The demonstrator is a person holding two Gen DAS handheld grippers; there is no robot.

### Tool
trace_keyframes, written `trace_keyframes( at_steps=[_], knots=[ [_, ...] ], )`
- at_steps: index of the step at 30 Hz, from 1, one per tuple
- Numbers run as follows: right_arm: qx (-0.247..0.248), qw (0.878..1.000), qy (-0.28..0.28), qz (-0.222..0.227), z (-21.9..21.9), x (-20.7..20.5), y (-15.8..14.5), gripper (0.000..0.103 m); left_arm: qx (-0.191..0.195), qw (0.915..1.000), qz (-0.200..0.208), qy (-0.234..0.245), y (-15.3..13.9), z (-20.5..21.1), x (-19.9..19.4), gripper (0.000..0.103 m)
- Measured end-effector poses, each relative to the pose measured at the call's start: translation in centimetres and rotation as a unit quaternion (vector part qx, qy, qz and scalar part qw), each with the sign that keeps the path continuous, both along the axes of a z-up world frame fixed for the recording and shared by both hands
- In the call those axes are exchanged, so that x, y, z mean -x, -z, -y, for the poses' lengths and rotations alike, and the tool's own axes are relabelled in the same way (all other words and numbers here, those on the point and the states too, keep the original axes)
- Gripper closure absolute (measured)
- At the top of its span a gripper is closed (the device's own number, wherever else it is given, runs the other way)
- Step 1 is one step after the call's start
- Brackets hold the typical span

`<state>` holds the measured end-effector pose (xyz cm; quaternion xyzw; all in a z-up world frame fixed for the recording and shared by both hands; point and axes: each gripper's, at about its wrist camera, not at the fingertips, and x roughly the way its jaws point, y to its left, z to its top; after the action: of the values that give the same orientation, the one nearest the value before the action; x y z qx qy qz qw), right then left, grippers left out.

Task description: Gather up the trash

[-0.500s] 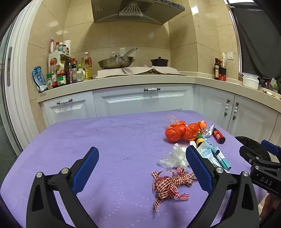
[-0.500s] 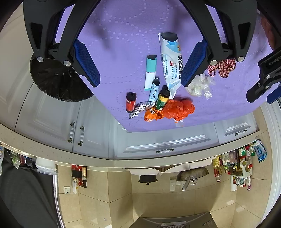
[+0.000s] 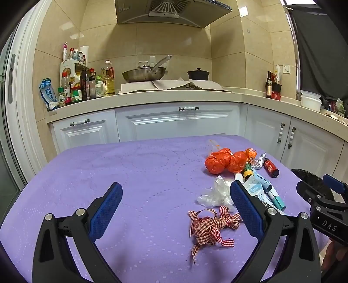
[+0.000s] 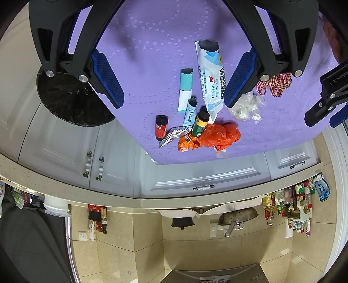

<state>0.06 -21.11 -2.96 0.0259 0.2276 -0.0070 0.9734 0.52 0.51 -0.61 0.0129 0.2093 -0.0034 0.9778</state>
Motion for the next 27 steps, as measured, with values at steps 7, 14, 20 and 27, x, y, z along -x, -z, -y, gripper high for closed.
trace_keyframes(
  at_steps=[7,14,20,27],
  knots=[
    [0.000,1.000,0.000,0.000,-0.01,-0.01,0.01,0.012,0.000,1.0000,0.000,0.000,-0.27,-0.04,0.08,0.007],
    [0.000,1.000,0.001,0.000,0.03,0.03,-0.04,0.012,0.001,1.0000,0.000,-0.001,-0.21,-0.05,0.05,0.007],
    [0.000,1.000,0.001,0.002,0.04,0.00,-0.06,0.012,0.002,1.0000,0.000,-0.002,-0.06,-0.09,0.05,0.007],
    [0.000,1.000,0.002,0.003,0.16,0.01,-0.41,0.012,0.002,1.0000,0.000,-0.002,0.04,-0.05,0.10,0.007]
  ],
)
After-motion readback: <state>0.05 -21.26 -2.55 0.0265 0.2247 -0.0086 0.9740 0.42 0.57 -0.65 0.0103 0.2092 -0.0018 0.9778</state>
